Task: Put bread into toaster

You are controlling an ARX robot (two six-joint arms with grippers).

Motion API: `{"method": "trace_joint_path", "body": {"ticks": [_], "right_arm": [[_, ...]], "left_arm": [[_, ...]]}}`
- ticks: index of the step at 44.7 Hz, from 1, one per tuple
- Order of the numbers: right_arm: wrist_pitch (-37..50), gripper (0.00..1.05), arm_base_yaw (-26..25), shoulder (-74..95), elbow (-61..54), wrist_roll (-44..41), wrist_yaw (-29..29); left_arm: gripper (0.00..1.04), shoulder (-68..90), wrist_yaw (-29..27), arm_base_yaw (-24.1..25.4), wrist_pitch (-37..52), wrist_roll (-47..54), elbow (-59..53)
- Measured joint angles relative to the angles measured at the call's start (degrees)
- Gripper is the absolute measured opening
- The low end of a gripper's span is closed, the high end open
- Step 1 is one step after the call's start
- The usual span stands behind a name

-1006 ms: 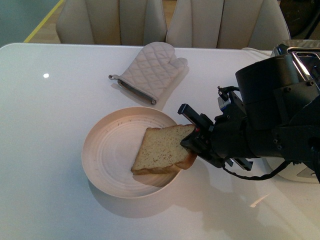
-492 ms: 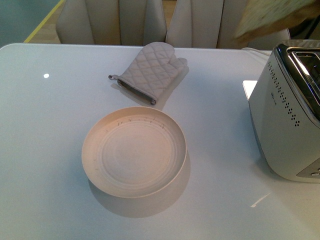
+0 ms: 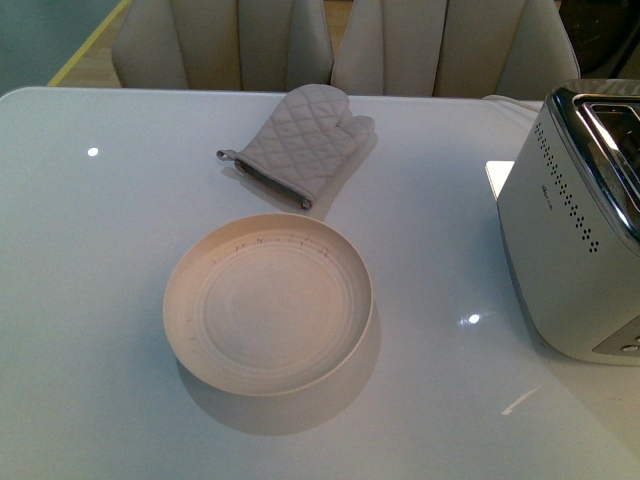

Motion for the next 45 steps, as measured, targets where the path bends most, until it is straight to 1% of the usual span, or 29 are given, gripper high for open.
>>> {"method": "trace_joint_path", "body": {"ticks": [7,15,20,23,26,30,33,35,38,45], "right_arm": [[-2.2,0.03,0.1,1.0,-1.5,-0.1,0.6],[-7.1,0.03,0.7,3.2,-2.2,2.4,1.1],[-9.4,0.03,0.5,6.9,-1.2,3.5,1.7],[-9.8,0.04,0.5,9.1,0.2,3.5,1.0],[-9.4,0.16,0.5,10.6,0.4,3.6,0.8],[-8.8,0.26,0.5,11.8,0.3,3.8,0.4],[-7.3,0.37,0.5,12.4,-0.4,3.7,1.4],[-5.7,0.46,0.5,12.3,-1.1,3.7,1.9],[-2.9,0.60,0.3,9.9,-2.3,3.2,3.3],[1.7,0.89,-0.5,-2.9,-6.7,3.3,2.0]], "left_arm": [[0.98,0.0,0.0,0.0,0.0,0.0,0.0],[0.98,0.0,0.0,0.0,0.0,0.0,0.0],[0.98,0.0,0.0,0.0,0.0,0.0,0.0],[0.98,0.0,0.0,0.0,0.0,0.0,0.0],[0.98,0.0,0.0,0.0,0.0,0.0,0.0],[0.98,0.0,0.0,0.0,0.0,0.0,0.0],[0.98,0.0,0.0,0.0,0.0,0.0,0.0],[0.98,0.0,0.0,0.0,0.0,0.0,0.0],[0.98,0.0,0.0,0.0,0.0,0.0,0.0],[0.98,0.0,0.0,0.0,0.0,0.0,0.0]]}}
